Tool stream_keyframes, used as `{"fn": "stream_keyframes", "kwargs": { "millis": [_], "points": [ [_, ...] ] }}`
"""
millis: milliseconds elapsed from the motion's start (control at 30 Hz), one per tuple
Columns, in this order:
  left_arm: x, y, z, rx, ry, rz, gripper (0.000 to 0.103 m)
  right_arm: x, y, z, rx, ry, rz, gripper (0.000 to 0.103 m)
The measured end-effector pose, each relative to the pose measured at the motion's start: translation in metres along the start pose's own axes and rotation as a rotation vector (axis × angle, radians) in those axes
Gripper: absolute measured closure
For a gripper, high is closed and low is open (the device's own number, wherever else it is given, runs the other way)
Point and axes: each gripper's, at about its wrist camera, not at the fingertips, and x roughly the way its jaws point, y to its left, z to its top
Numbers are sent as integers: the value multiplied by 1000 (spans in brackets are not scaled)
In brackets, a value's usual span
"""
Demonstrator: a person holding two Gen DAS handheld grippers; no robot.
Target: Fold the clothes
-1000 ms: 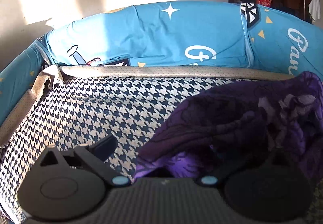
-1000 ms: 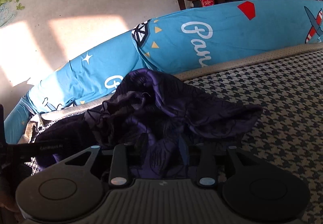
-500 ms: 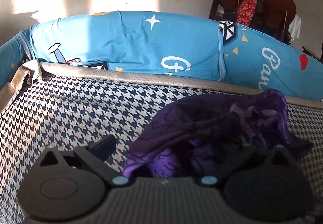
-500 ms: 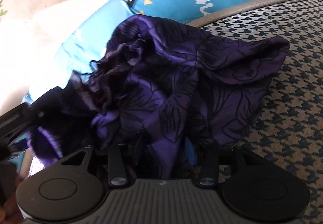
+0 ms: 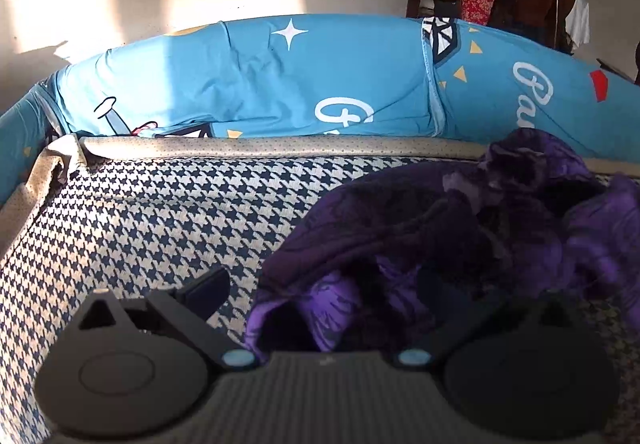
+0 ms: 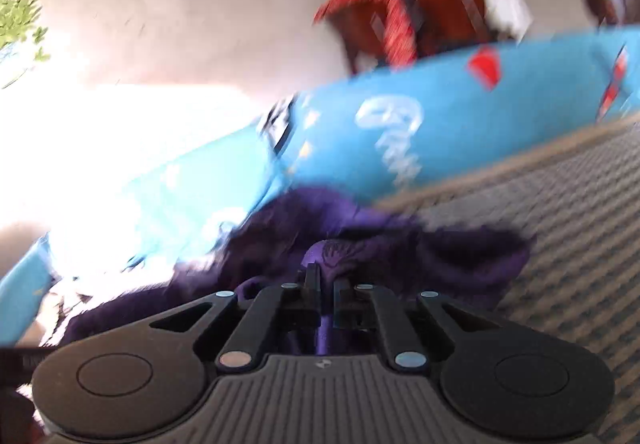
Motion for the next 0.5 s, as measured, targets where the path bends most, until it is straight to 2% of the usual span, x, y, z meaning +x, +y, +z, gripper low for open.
{"fn": "stream_keyframes", "kwargs": {
  "millis": [100,200,333,400,500],
  "points": [
    [3,1,-1,-4,10,13,0,-8,-11,12,-31,-73,-91,95],
    [0,4,0,-23,-2,-4,0,-6,-26,17,-8,-52,-174,95],
    [3,1,-1,-11,4,18,0,-4,-38,18,-37,3,-191,95],
    [6,2,-1,-18,10,22,0,-6,-43,18,-56,17,-242,94],
    [7,2,0,-33,15,22,0,-2,-62,18,-13,61,-340,94]
  ]
}}
